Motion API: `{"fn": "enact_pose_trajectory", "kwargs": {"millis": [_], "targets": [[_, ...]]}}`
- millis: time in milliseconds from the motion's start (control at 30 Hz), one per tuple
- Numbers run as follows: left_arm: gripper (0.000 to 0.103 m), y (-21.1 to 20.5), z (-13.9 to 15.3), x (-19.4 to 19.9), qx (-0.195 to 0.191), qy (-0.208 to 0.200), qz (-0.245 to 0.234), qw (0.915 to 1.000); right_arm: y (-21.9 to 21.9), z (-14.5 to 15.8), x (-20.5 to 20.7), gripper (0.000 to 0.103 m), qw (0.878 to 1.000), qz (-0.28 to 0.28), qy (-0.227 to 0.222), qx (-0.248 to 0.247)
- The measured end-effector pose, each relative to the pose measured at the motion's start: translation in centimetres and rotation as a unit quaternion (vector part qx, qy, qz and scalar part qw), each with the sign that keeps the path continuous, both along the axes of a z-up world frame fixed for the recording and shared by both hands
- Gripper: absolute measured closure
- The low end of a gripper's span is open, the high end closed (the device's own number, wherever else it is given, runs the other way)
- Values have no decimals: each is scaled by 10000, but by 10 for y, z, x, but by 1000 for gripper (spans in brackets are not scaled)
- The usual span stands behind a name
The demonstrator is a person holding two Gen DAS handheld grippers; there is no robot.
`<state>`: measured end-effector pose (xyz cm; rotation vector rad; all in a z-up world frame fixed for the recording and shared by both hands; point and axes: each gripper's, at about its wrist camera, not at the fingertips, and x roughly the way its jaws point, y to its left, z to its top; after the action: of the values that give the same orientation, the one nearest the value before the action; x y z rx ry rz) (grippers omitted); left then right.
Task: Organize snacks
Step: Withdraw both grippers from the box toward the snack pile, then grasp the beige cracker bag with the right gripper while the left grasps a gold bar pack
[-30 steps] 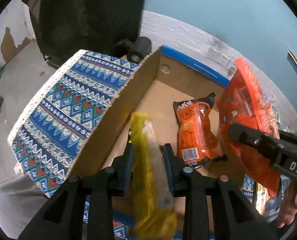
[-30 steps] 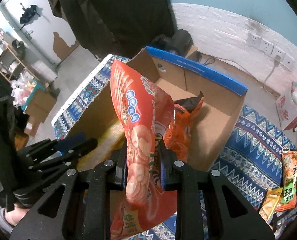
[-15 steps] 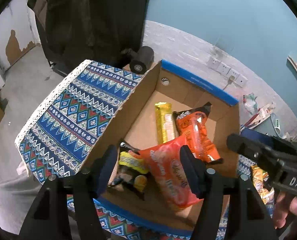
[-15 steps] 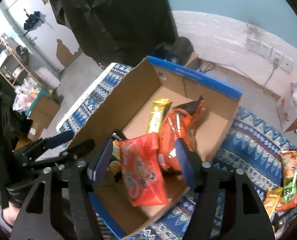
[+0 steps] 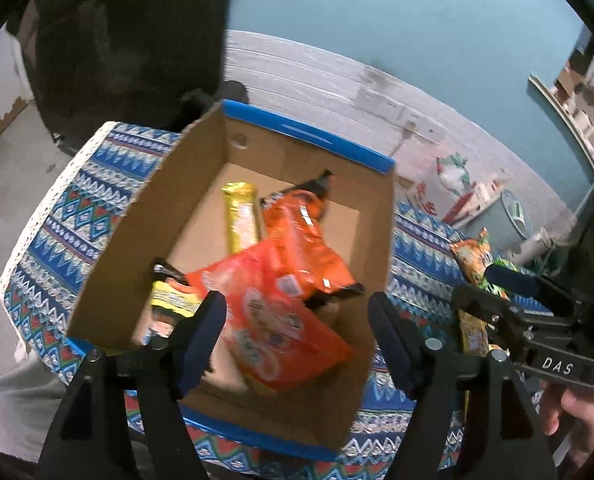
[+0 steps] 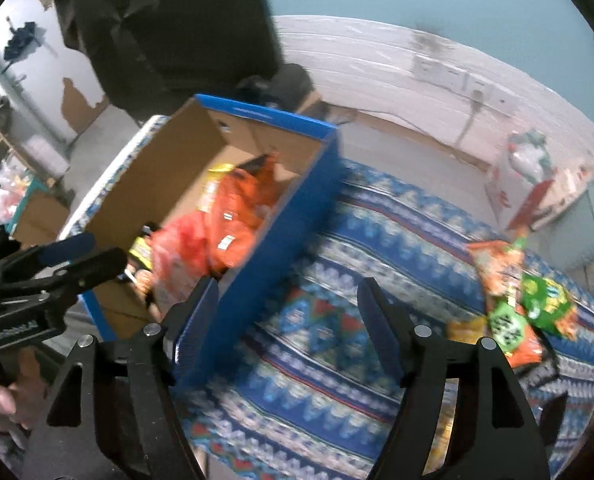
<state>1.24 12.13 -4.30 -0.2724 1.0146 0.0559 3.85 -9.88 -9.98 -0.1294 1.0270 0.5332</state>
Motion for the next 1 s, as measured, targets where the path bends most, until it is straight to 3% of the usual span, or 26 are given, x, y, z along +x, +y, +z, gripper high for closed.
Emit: {"fn": "enact_pose_trajectory", "kwargs": {"millis": [167,500,1000], "targets": [[28,-37,-5,2,179,140,-349,9991,-41,1,-5,23,9996,-256,-41,-94],[27,-106,-15,6,441,380,-988,9934,-115,-4,-18,22,9973,-686,28,-243],[27,-204,-55,17,377,1111,-1722,9781,-204,-35,-26,22,9916,-1167,267,-493]]}}
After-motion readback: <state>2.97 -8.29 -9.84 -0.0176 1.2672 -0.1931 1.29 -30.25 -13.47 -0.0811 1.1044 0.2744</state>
